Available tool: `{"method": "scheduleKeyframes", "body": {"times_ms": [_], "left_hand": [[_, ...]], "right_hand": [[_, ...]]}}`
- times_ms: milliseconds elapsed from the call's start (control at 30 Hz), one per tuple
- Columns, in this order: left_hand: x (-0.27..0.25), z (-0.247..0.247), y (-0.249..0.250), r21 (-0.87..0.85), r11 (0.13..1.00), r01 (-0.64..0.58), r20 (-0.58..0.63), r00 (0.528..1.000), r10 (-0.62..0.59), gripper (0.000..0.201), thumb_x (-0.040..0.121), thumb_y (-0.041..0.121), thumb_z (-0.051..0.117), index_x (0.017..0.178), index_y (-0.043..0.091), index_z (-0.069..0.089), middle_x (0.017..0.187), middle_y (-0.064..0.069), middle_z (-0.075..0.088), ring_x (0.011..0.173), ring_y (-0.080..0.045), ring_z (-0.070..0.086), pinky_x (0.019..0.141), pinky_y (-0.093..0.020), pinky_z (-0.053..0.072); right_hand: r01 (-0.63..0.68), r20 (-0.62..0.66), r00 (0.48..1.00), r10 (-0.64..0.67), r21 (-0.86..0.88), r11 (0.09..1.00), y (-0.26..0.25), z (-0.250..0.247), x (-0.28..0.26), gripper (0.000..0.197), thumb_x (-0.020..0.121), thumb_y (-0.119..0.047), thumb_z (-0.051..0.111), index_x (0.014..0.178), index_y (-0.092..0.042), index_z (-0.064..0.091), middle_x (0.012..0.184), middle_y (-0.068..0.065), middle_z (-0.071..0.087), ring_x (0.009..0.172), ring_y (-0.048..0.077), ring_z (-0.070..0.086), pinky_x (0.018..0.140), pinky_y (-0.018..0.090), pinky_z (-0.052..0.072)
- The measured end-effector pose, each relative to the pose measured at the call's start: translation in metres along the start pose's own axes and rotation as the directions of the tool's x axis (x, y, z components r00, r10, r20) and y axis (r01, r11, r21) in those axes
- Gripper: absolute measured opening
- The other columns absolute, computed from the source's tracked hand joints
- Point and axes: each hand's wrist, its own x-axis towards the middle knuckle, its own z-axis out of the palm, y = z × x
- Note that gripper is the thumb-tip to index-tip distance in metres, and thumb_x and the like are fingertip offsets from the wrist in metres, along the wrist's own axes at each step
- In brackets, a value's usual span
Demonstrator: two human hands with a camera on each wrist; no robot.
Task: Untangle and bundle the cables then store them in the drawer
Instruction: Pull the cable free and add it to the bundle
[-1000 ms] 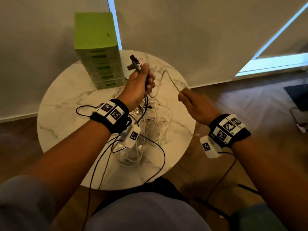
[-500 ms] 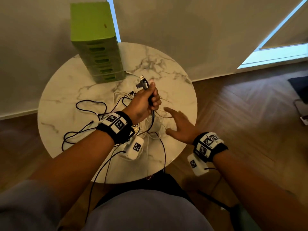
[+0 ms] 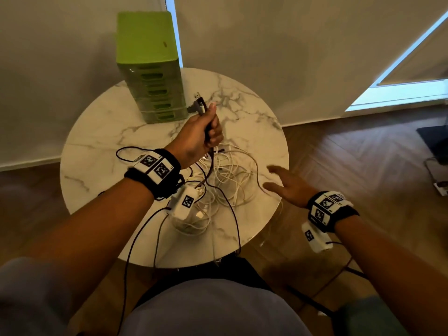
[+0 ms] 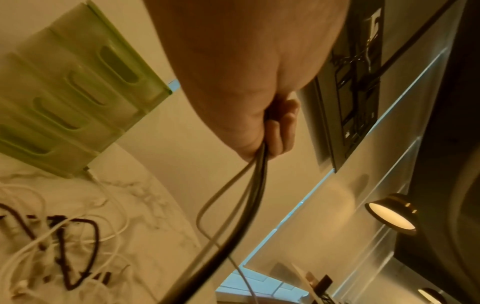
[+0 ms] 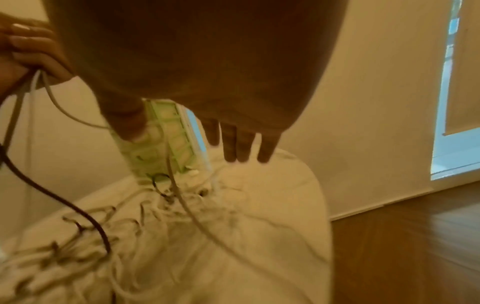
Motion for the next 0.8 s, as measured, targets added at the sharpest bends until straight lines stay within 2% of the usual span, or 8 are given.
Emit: {"method": "scheduleKeyframes", "body": {"times_ms": [100, 200, 300, 433, 567, 667, 733, 800], "left_hand": [[-0.011, 0.021, 0.007, -0.005, 1.0, 0.025, 0.143, 0.989, -0.024, 0.048, 0.11, 0.032, 0.032, 0.066, 0.013, 0.038, 0.054, 0.002, 0.033, 0.049, -0.012, 0.03, 0.05, -0.022, 0.027], [-0.02, 0.035, 0.01, 0.072, 0.997, 0.027, 0.271, 0.962, -0.046, 0.048, 0.109, 0.032, 0.033, 0.065, 0.014, 0.039, 0.057, 0.002, 0.035, 0.053, -0.012, 0.033, 0.058, -0.027, 0.027], [-0.03, 0.034, 0.022, 0.155, 0.988, 0.017, 0.329, 0.942, -0.068, 0.044, 0.109, 0.032, 0.033, 0.07, 0.015, 0.038, 0.059, 0.002, 0.033, 0.056, -0.014, 0.037, 0.062, -0.027, 0.032], [-0.038, 0.007, 0.055, 0.257, 0.966, 0.016, 0.315, 0.944, -0.099, 0.048, 0.109, 0.039, 0.029, 0.069, 0.015, 0.039, 0.057, -0.001, 0.037, 0.069, -0.029, 0.06, 0.077, -0.039, 0.056], [-0.038, -0.024, 0.076, 0.22, 0.975, 0.042, 0.237, 0.967, -0.095, 0.048, 0.108, 0.042, 0.029, 0.068, 0.018, 0.037, 0.054, 0.002, 0.033, 0.057, -0.025, 0.052, 0.078, -0.045, 0.058], [-0.032, -0.036, 0.077, 0.008, 1.0, 0.011, 0.089, 0.996, -0.011, 0.047, 0.108, 0.042, 0.031, 0.068, 0.021, 0.046, 0.057, 0.004, 0.028, 0.052, -0.015, 0.036, 0.069, -0.035, 0.053], [-0.022, -0.037, 0.072, -0.138, 0.987, -0.086, -0.047, 0.996, 0.08, 0.042, 0.109, 0.04, 0.032, 0.075, 0.024, 0.052, 0.061, 0.005, 0.028, 0.054, -0.012, 0.032, 0.065, -0.031, 0.047], [-0.012, -0.035, 0.068, -0.241, 0.951, -0.193, -0.145, 0.976, 0.161, 0.041, 0.11, 0.04, 0.03, 0.074, 0.022, 0.041, 0.058, 0.006, 0.029, 0.053, -0.011, 0.028, 0.062, -0.028, 0.039]], "right_hand": [[0.228, -0.161, 0.963, -0.215, 0.066, 0.971, -0.057, -0.01, 0.004, 0.102, 0.078, -0.072, 0.059, 0.157, -0.024, 0.017, 0.163, -0.004, 0.022, 0.147, 0.01, 0.022, 0.119, 0.03, 0.019], [0.381, -0.054, 0.924, -0.378, 0.091, 0.92, -0.117, -0.01, 0.013, 0.075, 0.078, -0.066, 0.068, 0.14, -0.032, 0.044, 0.147, -0.008, 0.046, 0.132, 0.006, 0.043, 0.113, 0.031, 0.034], [0.306, 0.22, 0.909, -0.354, 0.224, 0.925, -0.144, 0.012, 0.027, 0.032, 0.091, -0.056, 0.061, 0.109, -0.031, 0.07, 0.126, -0.014, 0.066, 0.117, 0.005, 0.058, 0.111, 0.034, 0.039], [0.15, 0.362, 0.89, -0.279, 0.344, 0.927, -0.131, 0.035, 0.027, 0.061, 0.097, -0.056, 0.051, 0.059, -0.011, 0.061, 0.087, 0.011, 0.076, 0.102, 0.025, 0.07, 0.109, 0.043, 0.039], [0.017, 0.423, 0.889, -0.176, 0.353, 0.935, -0.104, 0.018, 0.015, 0.052, 0.096, -0.042, 0.062, 0.052, -0.013, 0.057, 0.051, 0.012, 0.054, 0.071, 0.029, 0.072, 0.099, 0.045, 0.05], [-0.011, 0.303, 0.949, -0.083, 0.295, 0.955, -0.1, -0.009, 0.013, 0.048, 0.093, -0.041, 0.065, 0.059, -0.01, 0.051, 0.05, 0.008, 0.05, 0.052, 0.023, 0.061, 0.076, 0.042, 0.061], [0.089, 0.073, 0.992, -0.104, 0.181, 0.979, -0.101, -0.026, 0.012, 0.042, 0.095, -0.043, 0.062, 0.067, -0.014, 0.05, 0.056, 0.004, 0.052, 0.05, 0.016, 0.057, 0.061, 0.033, 0.053], [0.202, -0.183, 0.962, -0.202, -0.02, 0.979, -0.094, -0.033, 0.015, 0.032, 0.097, -0.044, 0.058, 0.082, -0.017, 0.05, 0.066, 0.0, 0.053, 0.059, 0.016, 0.055, 0.063, 0.032, 0.043]]}}
